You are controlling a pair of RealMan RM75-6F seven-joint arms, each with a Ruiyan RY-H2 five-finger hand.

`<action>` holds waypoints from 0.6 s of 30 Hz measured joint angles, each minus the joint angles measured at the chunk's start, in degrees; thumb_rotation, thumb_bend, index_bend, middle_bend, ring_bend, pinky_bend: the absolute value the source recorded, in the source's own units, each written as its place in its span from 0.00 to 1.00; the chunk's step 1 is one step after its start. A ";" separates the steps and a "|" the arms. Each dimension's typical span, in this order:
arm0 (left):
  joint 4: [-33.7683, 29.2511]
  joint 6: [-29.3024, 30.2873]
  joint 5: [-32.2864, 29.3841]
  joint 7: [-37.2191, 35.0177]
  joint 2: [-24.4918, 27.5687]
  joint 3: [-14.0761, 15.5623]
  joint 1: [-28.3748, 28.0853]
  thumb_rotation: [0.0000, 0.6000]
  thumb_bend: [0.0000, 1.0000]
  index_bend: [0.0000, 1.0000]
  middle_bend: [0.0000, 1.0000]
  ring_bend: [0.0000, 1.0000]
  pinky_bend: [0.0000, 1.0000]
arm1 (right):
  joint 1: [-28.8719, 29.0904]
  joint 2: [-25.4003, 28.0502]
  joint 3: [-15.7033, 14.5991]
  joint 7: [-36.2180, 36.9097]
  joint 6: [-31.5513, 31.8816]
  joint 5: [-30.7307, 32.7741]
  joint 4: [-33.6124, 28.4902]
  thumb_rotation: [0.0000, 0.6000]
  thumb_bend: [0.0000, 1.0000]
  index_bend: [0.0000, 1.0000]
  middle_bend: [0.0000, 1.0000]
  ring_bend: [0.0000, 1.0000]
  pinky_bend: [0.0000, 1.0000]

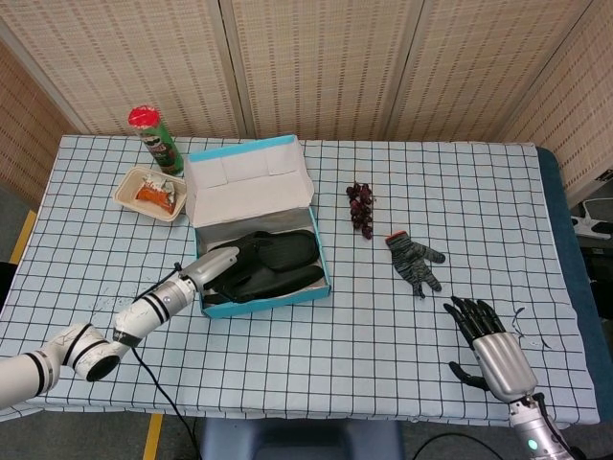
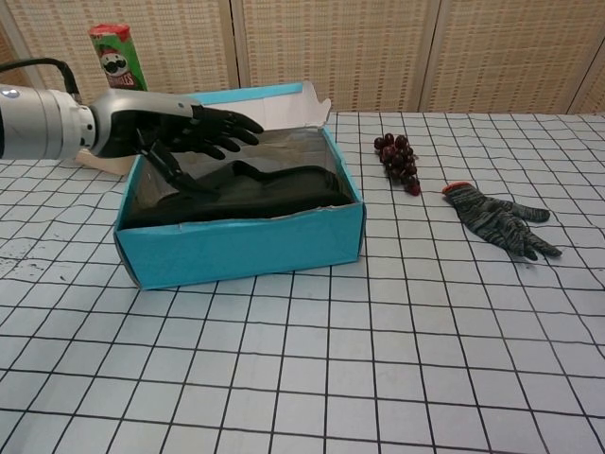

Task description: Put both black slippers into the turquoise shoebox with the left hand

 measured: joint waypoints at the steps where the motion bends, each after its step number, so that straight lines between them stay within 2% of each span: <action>1: 1.05 -0.04 -0.07 0.30 -0.41 0.15 -0.15 1.00 0.26 0.00 0.00 0.00 0.00 | -0.02 0.02 0.02 0.04 0.08 0.00 0.01 1.00 0.16 0.00 0.00 0.00 0.00; 7: 7.10 -1.12 -1.27 2.70 -3.87 1.63 -1.00 1.00 0.26 0.00 0.00 0.00 0.00 | -0.12 0.06 0.23 0.07 0.33 0.22 0.10 1.00 0.16 0.00 0.00 0.00 0.00; 18: 10.11 -2.68 -2.01 5.85 -6.34 3.87 -1.90 1.00 0.26 0.00 0.00 0.00 0.00 | -0.20 -0.13 0.38 -0.34 0.54 0.37 0.15 1.00 0.16 0.00 0.00 0.00 0.00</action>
